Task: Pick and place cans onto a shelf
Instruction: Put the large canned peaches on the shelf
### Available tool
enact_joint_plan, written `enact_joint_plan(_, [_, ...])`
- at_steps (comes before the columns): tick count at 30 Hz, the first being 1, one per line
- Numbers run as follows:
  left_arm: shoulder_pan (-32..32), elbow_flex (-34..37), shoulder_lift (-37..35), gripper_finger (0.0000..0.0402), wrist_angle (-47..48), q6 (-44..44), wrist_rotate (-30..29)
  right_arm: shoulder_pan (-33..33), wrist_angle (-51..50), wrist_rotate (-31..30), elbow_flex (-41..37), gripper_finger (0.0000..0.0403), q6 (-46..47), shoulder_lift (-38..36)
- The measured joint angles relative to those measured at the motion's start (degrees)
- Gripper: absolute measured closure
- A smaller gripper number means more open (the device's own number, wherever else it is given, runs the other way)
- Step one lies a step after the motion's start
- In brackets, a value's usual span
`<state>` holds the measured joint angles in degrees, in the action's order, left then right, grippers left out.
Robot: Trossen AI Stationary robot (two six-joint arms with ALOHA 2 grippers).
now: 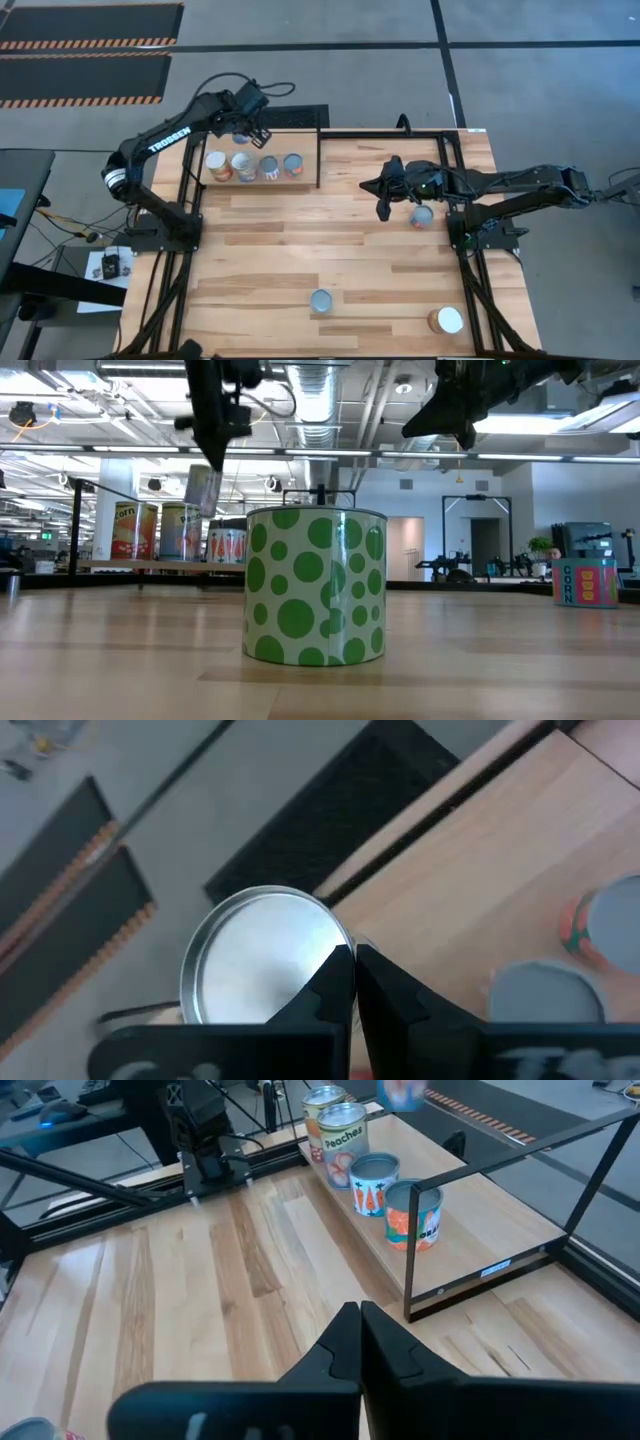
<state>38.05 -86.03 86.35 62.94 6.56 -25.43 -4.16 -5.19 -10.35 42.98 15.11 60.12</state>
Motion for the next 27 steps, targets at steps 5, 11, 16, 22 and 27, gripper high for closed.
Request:
enact_joint_plan(5, [2.4,7.4,0.0,0.0401,-6.5,2.2,4.1,0.0,0.1,0.0,0.0,0.0391,0.5,0.0])
enact_joint_plan(11, [2.6,11.1,0.0,0.0401,-10.1,3.5,5.4,0.0,0.1,0.0,0.0,0.0391,1.3,0.0])
enact_joint_plan(16, [2.6,12.6,0.0,0.0401,-11.5,6.0,6.8,-0.1,0.1,0.0,0.0,0.0391,1.4,0.0])
enact_joint_plan(22, [2.8,14.2,0.0,0.0401,-11.6,7.7,8.3,-0.1,0.1,0.0,0.0,0.0391,1.4,0.0])
enact_joint_plan(27, [2.9,15.2,0.0,0.0401,-13.0,8.5,8.7,-0.1,0.1,0.0,0.0,0.0391,1.5,0.0])
